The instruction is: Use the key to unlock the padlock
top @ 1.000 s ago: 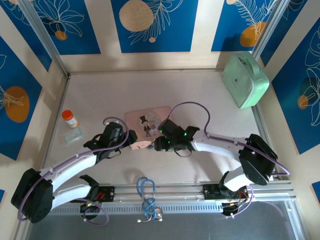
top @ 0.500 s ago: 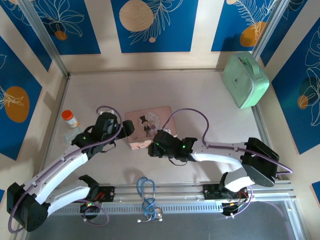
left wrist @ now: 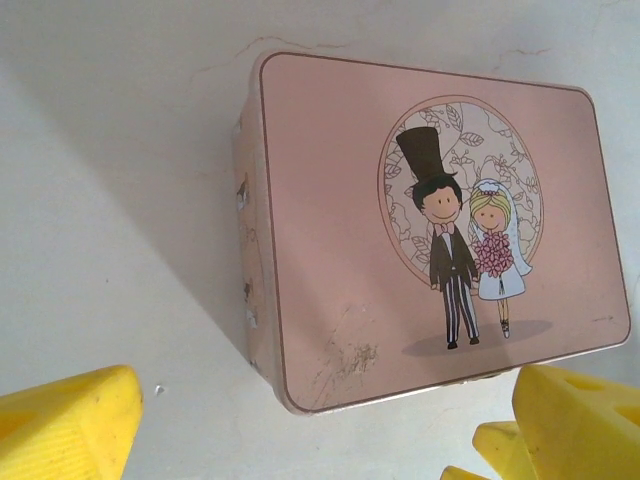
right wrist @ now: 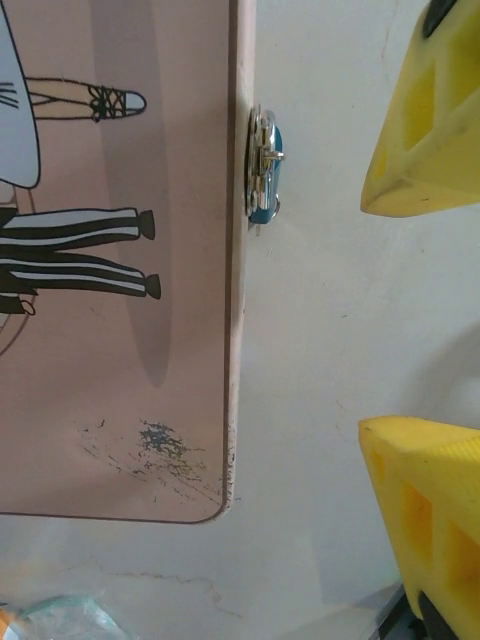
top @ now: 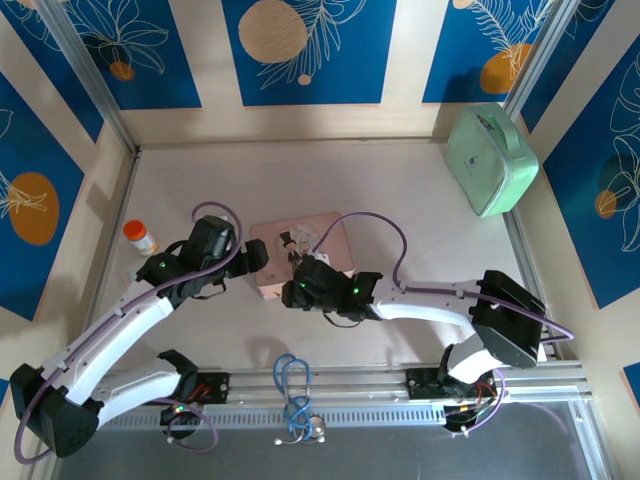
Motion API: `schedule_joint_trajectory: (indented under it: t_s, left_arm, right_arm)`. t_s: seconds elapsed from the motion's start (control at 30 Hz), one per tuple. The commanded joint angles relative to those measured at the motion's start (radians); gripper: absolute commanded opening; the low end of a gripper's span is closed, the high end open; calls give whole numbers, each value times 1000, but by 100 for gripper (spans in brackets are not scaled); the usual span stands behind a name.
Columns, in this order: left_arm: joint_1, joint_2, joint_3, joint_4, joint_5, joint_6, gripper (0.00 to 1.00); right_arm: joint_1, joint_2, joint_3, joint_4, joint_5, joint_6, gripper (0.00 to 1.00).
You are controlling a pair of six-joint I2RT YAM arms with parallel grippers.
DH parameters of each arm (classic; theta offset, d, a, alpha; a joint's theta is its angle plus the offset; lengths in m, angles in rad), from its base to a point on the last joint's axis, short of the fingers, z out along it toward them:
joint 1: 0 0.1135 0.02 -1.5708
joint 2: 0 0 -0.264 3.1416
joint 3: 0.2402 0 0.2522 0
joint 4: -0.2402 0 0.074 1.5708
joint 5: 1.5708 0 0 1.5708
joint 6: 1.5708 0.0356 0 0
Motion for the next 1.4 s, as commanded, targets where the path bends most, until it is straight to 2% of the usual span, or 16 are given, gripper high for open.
schedule_joint_trajectory:
  t_s: [0.0,0.27,0.4,0.5,0.6,0.8,0.9,1.03,1.13,1.37]
  left_arm:
    - [-3,3,-13,9,42,13,94]
    - [-3,11,-95,116,68,17,92]
    - [-3,-3,-85,136,45,29,92]
    - [-3,-3,-91,183,62,20,93]
    - [-3,46,-56,155,92,8,90]
    - [-4,140,48,-1,79,47,87]
    - [-3,119,52,-6,56,41,89]
    - [-2,102,59,-11,49,28,89]
    - [-3,100,58,-7,45,35,89]
    - [-1,68,-14,99,79,72,89]
  right_arm:
    - [11,7,27,-36,24,7,55]
    - [42,-62,-19,-124,129,27,57]
    - [37,-127,-94,-74,168,48,59]
    - [41,-170,-139,-41,199,65,59]
    - [48,-207,-206,27,233,94,60]
    - [-10,-202,-267,99,176,146,61]
    - [-55,-179,-251,117,104,117,61]
    - [-64,-146,-219,103,68,97,61]
    - [-49,-127,-197,50,75,132,61]
    - [32,-179,-244,118,178,86,61]
